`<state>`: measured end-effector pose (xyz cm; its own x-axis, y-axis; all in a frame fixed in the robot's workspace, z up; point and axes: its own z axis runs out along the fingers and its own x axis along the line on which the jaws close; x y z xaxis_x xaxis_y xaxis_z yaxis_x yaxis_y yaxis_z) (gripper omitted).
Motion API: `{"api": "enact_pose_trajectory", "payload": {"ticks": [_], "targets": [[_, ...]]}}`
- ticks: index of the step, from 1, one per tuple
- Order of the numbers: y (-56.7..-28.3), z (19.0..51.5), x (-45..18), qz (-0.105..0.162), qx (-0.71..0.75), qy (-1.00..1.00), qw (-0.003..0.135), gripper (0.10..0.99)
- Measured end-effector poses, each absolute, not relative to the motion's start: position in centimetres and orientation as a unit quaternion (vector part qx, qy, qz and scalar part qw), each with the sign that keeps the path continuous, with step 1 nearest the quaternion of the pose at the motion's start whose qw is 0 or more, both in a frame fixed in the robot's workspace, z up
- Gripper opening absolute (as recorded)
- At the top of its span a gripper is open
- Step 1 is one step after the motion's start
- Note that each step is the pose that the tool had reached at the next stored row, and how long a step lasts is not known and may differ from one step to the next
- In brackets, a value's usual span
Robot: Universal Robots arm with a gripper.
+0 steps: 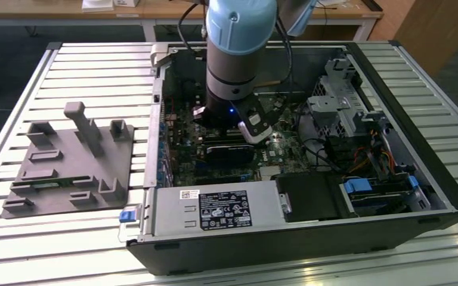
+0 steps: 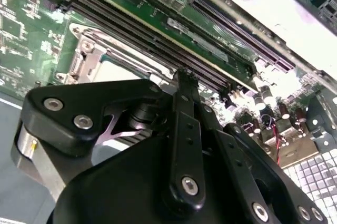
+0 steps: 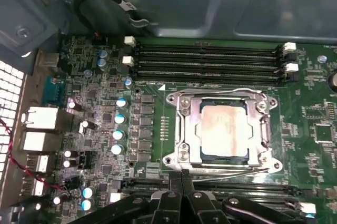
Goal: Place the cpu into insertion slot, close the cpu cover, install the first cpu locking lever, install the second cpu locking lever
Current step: 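Install the second cpu locking lever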
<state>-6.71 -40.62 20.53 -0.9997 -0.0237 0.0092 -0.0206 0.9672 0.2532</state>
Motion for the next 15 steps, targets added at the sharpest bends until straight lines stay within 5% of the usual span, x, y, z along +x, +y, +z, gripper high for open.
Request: {"api": "enact_pose_trajectory", "payload": {"ticks": [15], "targets": [[-40.62,19.50,-6.97,-0.149,0.011,-0.989,0.006,0.106]]}}
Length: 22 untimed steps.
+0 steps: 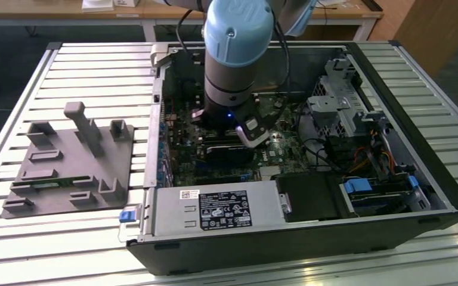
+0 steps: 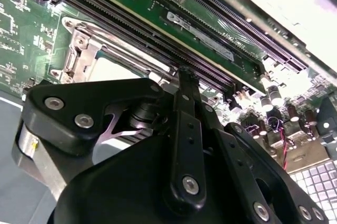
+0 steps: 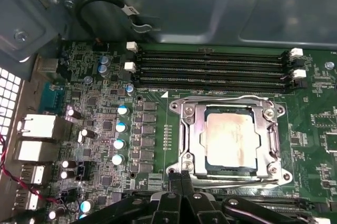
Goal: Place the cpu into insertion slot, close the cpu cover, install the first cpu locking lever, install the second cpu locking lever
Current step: 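Install the second cpu locking lever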
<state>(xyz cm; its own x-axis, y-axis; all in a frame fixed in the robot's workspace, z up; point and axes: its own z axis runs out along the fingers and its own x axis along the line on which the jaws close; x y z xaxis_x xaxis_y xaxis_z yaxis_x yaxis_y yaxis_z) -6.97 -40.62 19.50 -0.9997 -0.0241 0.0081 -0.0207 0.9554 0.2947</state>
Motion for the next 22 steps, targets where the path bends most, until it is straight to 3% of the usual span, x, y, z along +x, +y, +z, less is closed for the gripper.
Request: {"api": "enact_pose_trajectory", "payload": {"ticks": [22], "targets": [[-40.59,18.79,-7.56,-0.165,0.011,-0.986,0.006,0.106]]}}
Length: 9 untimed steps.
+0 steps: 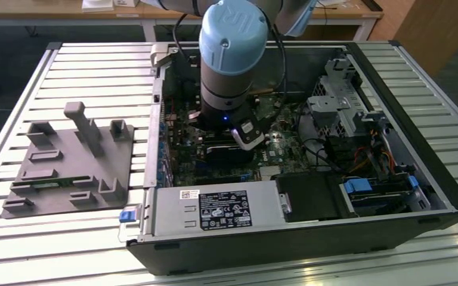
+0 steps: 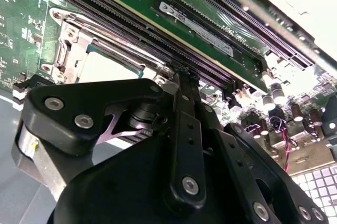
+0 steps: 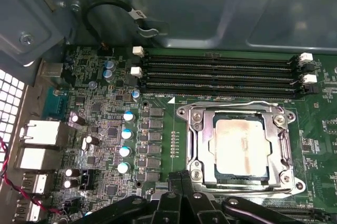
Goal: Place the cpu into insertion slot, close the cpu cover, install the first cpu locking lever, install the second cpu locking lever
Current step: 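Install the second cpu locking lever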
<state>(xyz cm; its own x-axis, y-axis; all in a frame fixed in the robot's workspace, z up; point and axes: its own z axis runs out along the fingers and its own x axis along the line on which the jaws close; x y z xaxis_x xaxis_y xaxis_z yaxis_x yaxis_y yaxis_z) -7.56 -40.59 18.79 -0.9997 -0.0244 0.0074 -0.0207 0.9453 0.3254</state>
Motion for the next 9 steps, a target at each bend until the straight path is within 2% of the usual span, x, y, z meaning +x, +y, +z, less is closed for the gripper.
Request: {"api": "enact_pose_trajectory", "payload": {"ticks": [9], "targets": [[-40.59,19.46,-7.56,-0.167,0.011,-0.986,0.006,0.106]]}}
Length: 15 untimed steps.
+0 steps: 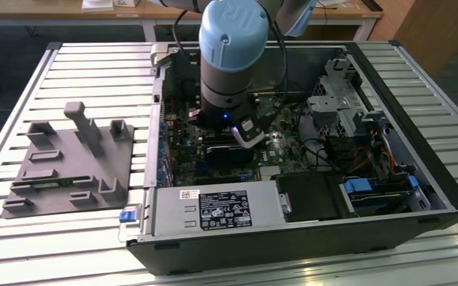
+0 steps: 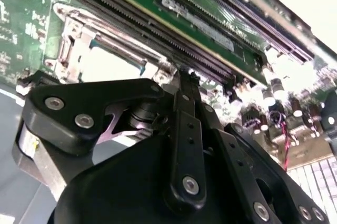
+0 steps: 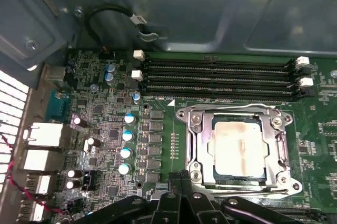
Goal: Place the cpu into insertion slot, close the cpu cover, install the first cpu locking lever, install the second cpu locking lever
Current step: 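Install the second cpu locking lever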
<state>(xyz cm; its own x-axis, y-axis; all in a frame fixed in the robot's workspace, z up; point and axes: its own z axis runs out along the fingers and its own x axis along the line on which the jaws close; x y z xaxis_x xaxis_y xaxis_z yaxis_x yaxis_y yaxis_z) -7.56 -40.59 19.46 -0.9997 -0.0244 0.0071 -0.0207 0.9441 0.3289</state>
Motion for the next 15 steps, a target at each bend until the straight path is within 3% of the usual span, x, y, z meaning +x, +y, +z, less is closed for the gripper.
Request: {"api": "enact_pose_trajectory", "payload": {"ticks": [15], "targets": [[-40.6,23.0,-7.6,-0.167,0.011,-0.986,0.006,0.106]]}}
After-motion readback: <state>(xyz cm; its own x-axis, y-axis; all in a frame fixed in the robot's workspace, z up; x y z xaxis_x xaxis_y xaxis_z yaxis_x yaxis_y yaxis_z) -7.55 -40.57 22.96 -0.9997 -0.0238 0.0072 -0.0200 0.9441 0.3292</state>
